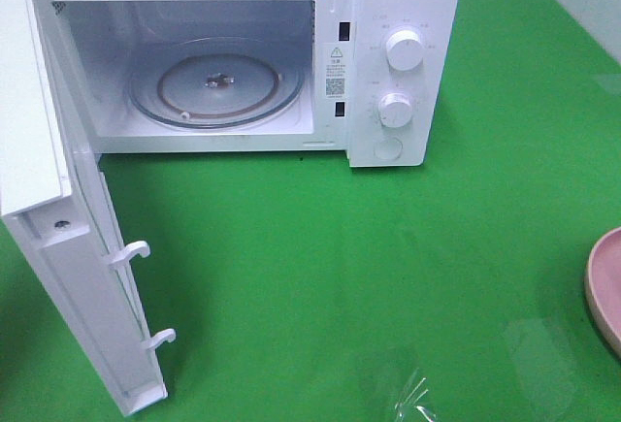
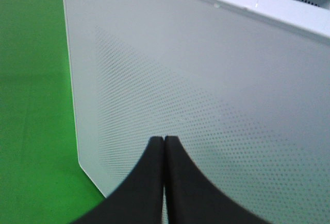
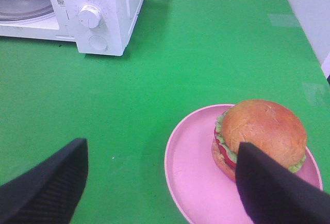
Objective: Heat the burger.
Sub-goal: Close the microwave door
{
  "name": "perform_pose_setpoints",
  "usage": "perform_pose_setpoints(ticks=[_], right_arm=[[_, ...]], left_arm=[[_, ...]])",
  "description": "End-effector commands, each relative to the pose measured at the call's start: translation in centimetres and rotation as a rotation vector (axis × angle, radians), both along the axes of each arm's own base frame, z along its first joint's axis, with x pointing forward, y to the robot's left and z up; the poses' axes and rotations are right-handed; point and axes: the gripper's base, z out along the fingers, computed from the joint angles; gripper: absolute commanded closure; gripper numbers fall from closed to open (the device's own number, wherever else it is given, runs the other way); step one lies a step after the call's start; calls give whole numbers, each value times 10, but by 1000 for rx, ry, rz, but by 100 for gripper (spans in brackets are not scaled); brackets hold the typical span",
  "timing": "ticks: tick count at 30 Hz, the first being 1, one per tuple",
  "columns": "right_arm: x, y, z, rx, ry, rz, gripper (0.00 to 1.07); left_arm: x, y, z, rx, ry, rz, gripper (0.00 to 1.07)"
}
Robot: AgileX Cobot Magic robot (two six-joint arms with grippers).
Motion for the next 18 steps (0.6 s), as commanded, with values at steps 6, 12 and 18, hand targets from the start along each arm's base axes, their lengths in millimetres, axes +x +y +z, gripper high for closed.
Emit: perform_pose_setpoints(ticks=[6, 12, 18], right_arm=[[-4, -1, 0, 2, -32, -6, 34], [-4, -1, 0, 2, -32, -6, 34], [-4, -1, 0, 2, -32, -6, 34]], left_arm=[[13, -11, -4, -5, 15, -79, 107], [29, -30, -3, -2, -1, -117, 107], [41, -48, -5, -17, 4, -161, 107]])
